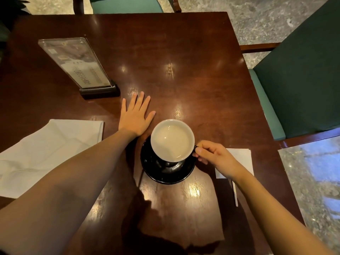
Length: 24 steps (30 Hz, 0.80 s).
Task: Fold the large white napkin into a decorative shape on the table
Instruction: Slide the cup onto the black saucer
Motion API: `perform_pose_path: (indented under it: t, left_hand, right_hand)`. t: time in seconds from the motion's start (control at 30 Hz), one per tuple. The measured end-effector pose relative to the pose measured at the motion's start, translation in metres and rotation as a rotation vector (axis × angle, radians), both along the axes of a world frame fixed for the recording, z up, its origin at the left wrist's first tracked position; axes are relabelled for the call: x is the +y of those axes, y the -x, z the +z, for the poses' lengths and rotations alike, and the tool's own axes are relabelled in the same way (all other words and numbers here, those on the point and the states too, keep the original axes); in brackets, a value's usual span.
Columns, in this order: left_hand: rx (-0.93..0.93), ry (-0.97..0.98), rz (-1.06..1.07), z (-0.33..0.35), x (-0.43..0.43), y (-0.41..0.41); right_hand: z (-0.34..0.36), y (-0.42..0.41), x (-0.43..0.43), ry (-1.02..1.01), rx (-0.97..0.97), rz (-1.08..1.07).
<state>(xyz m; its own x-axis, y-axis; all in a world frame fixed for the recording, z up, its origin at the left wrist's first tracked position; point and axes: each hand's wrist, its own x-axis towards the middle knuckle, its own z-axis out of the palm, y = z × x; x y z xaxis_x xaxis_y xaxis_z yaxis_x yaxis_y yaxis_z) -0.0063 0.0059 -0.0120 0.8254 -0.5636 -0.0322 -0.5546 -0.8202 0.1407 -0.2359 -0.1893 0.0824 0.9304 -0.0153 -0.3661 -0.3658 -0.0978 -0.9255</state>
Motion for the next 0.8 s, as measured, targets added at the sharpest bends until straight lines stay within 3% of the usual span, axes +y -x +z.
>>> perform_pose_path:
  t: [0.5,0.8]
  left_hand:
    - [-0.015,0.028,-0.003,-0.003,0.001,-0.001]
    - [-0.022,0.028,-0.001,-0.004,0.001,-0.002]
  right_hand:
    - [-0.009,0.004,0.013,0.024,0.044,0.119]
    - [0.000,-0.004,0.009,0.238,-0.060,0.092]
